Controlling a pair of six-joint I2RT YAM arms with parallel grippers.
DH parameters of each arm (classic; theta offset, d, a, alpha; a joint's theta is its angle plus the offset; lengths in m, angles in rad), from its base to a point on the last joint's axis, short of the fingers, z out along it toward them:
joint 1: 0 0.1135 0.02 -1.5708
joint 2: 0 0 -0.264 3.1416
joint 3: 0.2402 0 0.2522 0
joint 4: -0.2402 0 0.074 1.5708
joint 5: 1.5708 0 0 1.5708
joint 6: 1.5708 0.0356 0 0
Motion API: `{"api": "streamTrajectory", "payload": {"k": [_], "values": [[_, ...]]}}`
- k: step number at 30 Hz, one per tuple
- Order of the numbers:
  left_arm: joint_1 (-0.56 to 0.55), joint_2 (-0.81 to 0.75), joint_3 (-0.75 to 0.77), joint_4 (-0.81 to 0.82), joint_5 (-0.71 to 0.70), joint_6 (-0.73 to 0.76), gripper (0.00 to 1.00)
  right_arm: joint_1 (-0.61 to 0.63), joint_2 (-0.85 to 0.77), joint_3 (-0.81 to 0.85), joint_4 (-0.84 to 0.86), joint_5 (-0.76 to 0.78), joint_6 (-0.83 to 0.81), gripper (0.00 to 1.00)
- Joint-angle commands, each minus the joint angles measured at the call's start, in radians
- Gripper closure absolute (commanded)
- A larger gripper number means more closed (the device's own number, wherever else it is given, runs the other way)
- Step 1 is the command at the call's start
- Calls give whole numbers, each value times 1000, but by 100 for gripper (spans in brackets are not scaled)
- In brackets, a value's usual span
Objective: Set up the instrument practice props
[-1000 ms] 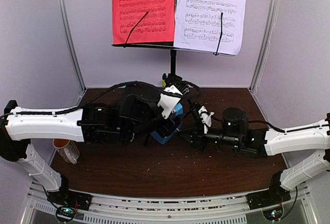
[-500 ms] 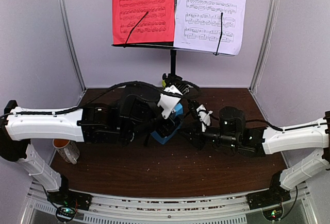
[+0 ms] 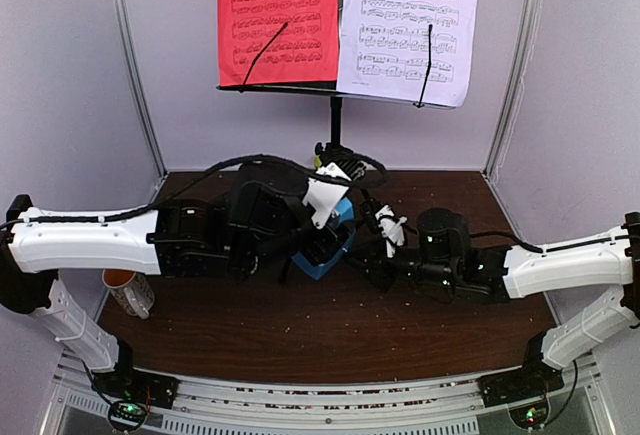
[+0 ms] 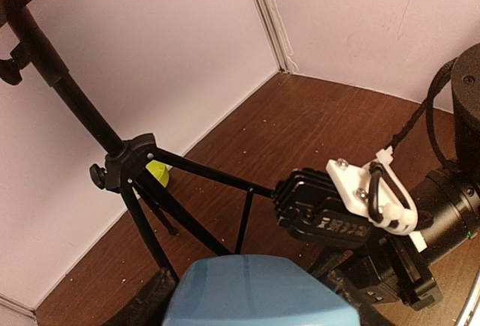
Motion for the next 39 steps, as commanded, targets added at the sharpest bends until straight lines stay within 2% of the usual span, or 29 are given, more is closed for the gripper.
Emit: {"api": "streamTrajectory", "payload": {"k": [1,4,14,20,24,30,35,37,39], "values": [[-3,-68,21,139,-19,0,100,6,-9,22,-2,36,14,87],[-3,-70,16,139,-7,0,100,6,-19,36,-1,32,24,100],[-8,-126,-86,153,20,-16,99,-1,-63,53,36,13,101,100],[-24,-243,-248,194,103,20,99,-75,-81,21,136,-157,269,100],[-42,-292,-304,148,113,48,99,-133,-73,1,209,-259,408,100],[-81,-293,-333,128,72,70,99,-162,-31,-7,308,-285,611,100],[-95,-267,-337,170,23,63,100,-176,3,-61,470,-263,792,100],[-93,-252,-325,192,0,54,100,-177,13,-67,478,-271,797,100],[-81,-209,-278,152,-15,31,100,-176,6,-66,433,-274,730,100]]}}
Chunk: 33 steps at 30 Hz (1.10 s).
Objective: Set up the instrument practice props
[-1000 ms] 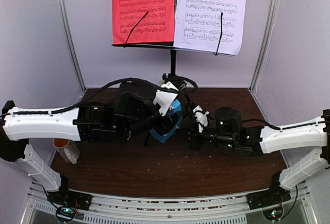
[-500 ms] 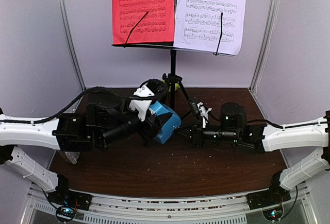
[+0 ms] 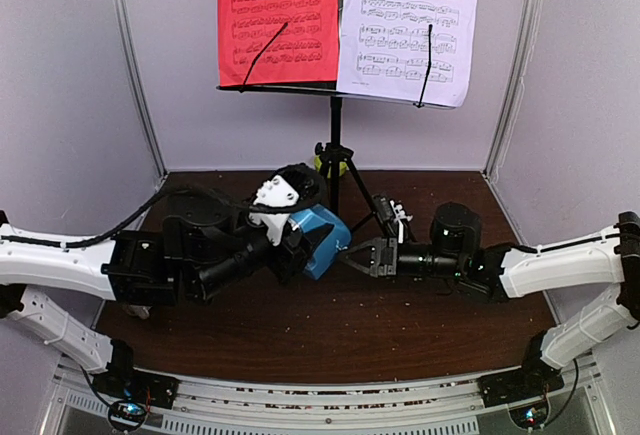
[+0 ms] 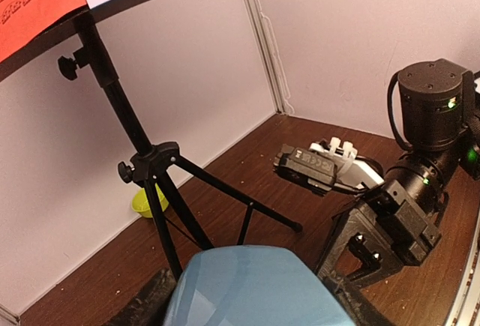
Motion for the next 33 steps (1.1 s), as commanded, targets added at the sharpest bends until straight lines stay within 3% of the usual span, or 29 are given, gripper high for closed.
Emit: {"api": "streamTrajectory", "payload": {"k": [1,3,7,15,22,29,33], "values": [[-14,64,58,-138,-12,-26,100,-69,-24,7,89,147,-15,100],[5,107,104,-165,-1,-62,100,-68,-54,7,-23,162,-123,96],[62,171,149,-174,46,-186,100,-68,-119,-21,-186,176,-261,69],[133,290,198,-153,164,-261,99,-69,-286,-116,-389,213,-337,30],[165,369,190,-56,284,-311,97,-75,-432,-132,-548,302,-356,11],[184,435,195,9,362,-329,91,-77,-450,-90,-661,324,-356,0],[201,464,197,-21,422,-342,81,-78,-466,-78,-667,359,-332,0]]}}
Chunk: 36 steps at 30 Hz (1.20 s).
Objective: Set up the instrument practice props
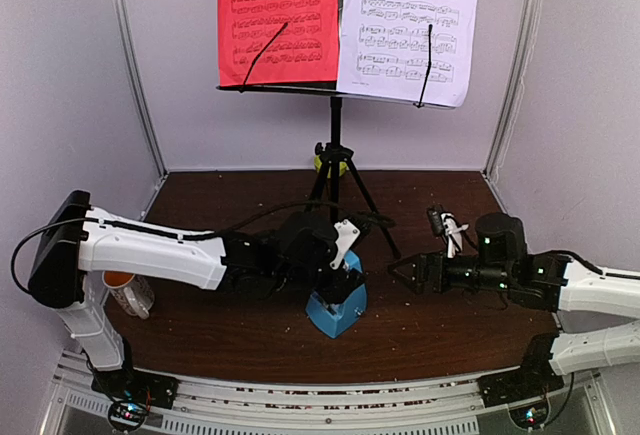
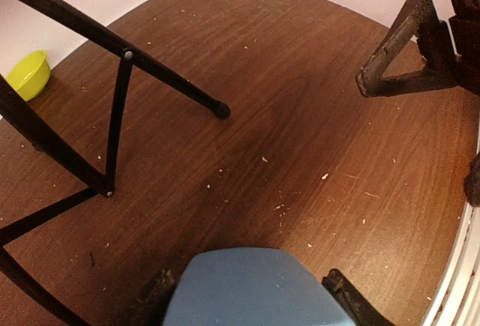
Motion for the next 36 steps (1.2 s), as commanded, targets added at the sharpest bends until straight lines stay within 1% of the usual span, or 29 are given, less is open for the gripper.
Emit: {"api": "streamTrajectory", "payload": {"k": [1,6,8,10,12,20,27,31,36], "values": [[25,4,49,110,80,-18,77,-5,-30,45,-34,67,21,0],[34,8,47,75,132,7,45,-5,-4,91,-67,90,27,0],[36,-3,43,71,141,13,37,-5,12,110,-69,69,14,0],[36,-23,36,71,142,21,26,-5,25,124,-62,44,9,0],[36,-45,29,70,145,29,22,-4,45,141,-64,26,2,0],[36,-190,-78,87,111,20,18,-3,119,220,-69,-11,20,0],[36,-311,-240,158,86,-44,21,-3,221,322,-82,-78,19,0],[36,-340,-301,203,74,-60,22,-1,271,357,-72,-128,30,0],[36,-319,-297,235,80,-46,24,2,330,361,-20,-184,60,1]]}}
